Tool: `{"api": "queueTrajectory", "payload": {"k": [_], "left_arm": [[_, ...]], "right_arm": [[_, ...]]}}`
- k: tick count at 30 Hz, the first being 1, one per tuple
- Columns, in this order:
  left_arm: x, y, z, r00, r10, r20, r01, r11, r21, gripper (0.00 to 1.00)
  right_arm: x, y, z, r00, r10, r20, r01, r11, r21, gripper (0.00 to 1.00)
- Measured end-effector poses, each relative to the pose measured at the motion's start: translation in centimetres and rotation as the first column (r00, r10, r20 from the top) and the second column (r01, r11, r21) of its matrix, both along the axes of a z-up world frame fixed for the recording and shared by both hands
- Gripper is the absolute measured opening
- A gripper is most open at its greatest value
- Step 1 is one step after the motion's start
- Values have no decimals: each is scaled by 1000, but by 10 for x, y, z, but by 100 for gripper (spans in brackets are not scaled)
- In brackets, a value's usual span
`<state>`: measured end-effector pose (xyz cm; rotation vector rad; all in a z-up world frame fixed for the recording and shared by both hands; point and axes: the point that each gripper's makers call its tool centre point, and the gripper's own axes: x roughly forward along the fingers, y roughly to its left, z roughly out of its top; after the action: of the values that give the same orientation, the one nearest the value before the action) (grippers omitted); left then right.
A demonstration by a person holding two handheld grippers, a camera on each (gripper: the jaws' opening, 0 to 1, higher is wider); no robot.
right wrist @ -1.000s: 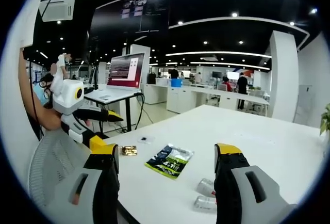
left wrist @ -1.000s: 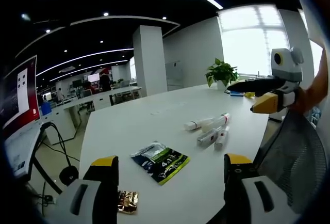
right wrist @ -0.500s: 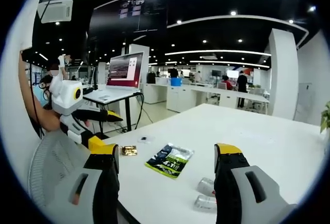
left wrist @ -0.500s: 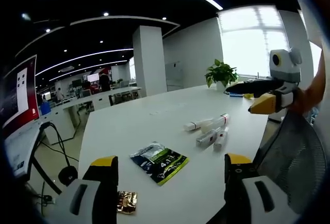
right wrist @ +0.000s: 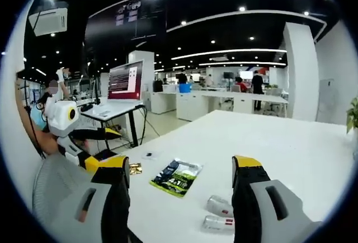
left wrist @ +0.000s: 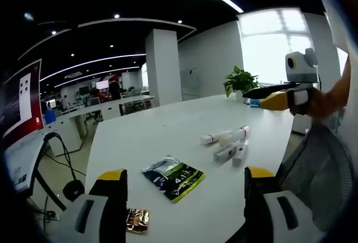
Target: Arrange the skincare products in the storage area until every visible bottle or jar stands upright without overlapping.
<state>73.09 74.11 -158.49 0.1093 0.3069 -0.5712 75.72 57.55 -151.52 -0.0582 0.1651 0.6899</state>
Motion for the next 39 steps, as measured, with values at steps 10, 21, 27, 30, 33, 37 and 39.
{"api": "queueTrajectory", "payload": {"k": [10,21,27,30,33,37,39], "left_arm": [[0,1,1,1000,7,7,-7,1000,-2,88],[1,1,1,1000,6,8,-6,1000,2,88],[1,0,1,1000,2,6,-2,1000,3,88],[0,0,0,1000,-1,5,1,1000,6,88],[0,0,0,1000,1,4,-1,1000,5,88],[1,1,0,1000,6,7,-6,1000,6,88],[1,2,1,1000,10,9,-10,1000,4,88]], "right_arm": [[47,-33,-9,997,-6,-80,-5,990,-141,63],[73,-65,-25,993,-19,-116,-13,963,-268,58],[81,-81,-47,984,-13,-178,-50,937,-346,55],[86,-86,-54,982,-14,-191,-60,924,-378,54],[91,-89,-58,980,-12,-201,-71,915,-398,53],[102,-92,-63,978,8,-209,-100,896,-434,54],[107,-92,-66,977,17,-215,-116,883,-455,54]]}}
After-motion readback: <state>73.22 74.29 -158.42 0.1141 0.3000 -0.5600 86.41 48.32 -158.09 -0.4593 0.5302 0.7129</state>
